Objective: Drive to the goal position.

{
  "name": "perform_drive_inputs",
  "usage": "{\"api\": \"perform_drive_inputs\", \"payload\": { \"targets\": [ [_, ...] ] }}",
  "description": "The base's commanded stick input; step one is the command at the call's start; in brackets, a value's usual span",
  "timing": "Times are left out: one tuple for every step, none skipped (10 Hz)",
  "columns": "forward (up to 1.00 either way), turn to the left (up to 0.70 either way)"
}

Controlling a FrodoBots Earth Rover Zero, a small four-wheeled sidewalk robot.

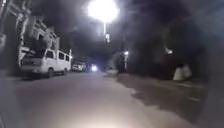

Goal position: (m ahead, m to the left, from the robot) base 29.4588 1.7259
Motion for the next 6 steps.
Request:
{"api": "perform_drive_inputs", "payload": {
  "targets": [
    [0.7, 0.0],
    [0.7, 0.0],
    [0.7, 0.0],
    [0.7, 0.0],
    [0.7, 0.0],
    [0.7, -0.12]
  ]
}}
